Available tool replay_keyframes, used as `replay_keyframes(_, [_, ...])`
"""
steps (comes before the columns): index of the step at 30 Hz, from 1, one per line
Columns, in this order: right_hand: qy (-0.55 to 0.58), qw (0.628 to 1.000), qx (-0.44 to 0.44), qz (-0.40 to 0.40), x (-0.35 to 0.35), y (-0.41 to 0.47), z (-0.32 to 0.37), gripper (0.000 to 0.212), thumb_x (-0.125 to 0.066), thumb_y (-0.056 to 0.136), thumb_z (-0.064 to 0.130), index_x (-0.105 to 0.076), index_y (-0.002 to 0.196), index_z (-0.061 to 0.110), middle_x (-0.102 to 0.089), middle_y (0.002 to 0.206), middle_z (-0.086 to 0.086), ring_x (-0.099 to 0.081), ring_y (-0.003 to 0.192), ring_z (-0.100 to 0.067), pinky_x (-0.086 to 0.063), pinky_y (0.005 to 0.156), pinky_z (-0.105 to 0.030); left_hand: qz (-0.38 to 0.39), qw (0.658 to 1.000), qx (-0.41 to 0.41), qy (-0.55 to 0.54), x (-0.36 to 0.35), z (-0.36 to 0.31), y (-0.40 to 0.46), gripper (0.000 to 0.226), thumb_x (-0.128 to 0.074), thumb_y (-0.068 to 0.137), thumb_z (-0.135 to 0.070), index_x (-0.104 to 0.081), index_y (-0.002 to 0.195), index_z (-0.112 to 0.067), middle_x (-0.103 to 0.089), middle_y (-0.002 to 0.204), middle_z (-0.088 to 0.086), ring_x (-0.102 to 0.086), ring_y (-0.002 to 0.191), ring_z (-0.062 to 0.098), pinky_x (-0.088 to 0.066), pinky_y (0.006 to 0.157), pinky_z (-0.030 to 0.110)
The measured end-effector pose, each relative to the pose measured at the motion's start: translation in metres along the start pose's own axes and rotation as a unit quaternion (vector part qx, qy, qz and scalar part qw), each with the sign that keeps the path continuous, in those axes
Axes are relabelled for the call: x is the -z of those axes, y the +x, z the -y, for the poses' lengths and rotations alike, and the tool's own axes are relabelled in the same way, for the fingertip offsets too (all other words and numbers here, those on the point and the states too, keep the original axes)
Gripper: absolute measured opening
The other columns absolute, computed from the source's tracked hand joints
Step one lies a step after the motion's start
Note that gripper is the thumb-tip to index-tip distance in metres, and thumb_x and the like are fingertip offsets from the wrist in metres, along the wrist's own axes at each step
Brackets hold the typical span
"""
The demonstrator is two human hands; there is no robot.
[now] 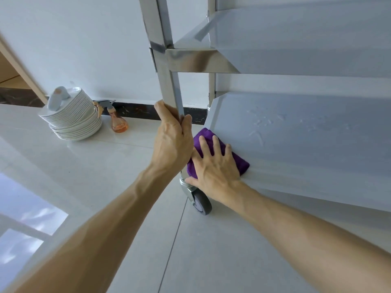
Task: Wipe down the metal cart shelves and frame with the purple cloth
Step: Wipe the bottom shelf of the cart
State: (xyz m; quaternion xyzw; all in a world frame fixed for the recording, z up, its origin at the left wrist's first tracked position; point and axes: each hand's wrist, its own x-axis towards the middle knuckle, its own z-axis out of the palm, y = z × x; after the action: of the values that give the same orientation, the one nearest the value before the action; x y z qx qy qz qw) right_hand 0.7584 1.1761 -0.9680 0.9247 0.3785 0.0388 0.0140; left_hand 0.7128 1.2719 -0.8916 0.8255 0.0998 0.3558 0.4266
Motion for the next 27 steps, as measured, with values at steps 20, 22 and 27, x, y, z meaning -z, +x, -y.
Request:
replay_keyframes(20, [-0.082, 0.995, -0.003, 0.059, 0.022, -0.121, -0.147, 0.092, -0.013, 0.083, 0.077, -0.029, 0.155, 0.022, -0.021, 0.163, -0.006, -0.025, 0.149, -0.033, -0.031, 0.116, -0.049, 0.061, 0.998, -0.017, -0.015, 0.008, 0.005, 0.001, 0.02, -0.041, 0.1, -0.004, -0.023, 0.101, -0.011, -0.044, 0.074, -0.001, -0.051, 0.065, 0.035, -0.048, 0.059, 0.049])
replay_keyframes(22, [-0.059, 0.996, 0.011, 0.068, 0.017, -0.096, -0.131, 0.094, 0.004, 0.078, 0.081, -0.006, 0.158, 0.033, 0.003, 0.166, 0.003, -0.001, 0.154, -0.024, -0.012, 0.123, -0.043, 0.058, 0.998, -0.008, -0.027, 0.007, 0.005, 0.002, 0.021, -0.043, 0.101, -0.006, -0.022, 0.099, -0.01, -0.042, 0.073, 0.002, -0.052, 0.065, 0.036, -0.048, 0.061, 0.053])
replay_keyframes(27, [0.044, 0.99, 0.118, 0.062, 0.009, -0.035, -0.096, 0.079, 0.011, 0.085, 0.077, -0.009, 0.155, 0.044, 0.002, 0.166, 0.01, 0.008, 0.153, -0.016, -0.005, 0.124, -0.046, -0.004, 1.0, -0.005, -0.02, 0.007, 0.005, 0.008, 0.03, -0.057, 0.099, -0.036, -0.036, 0.095, -0.015, -0.056, 0.076, 0.019, -0.058, 0.068, 0.035, -0.05, 0.061, 0.045])
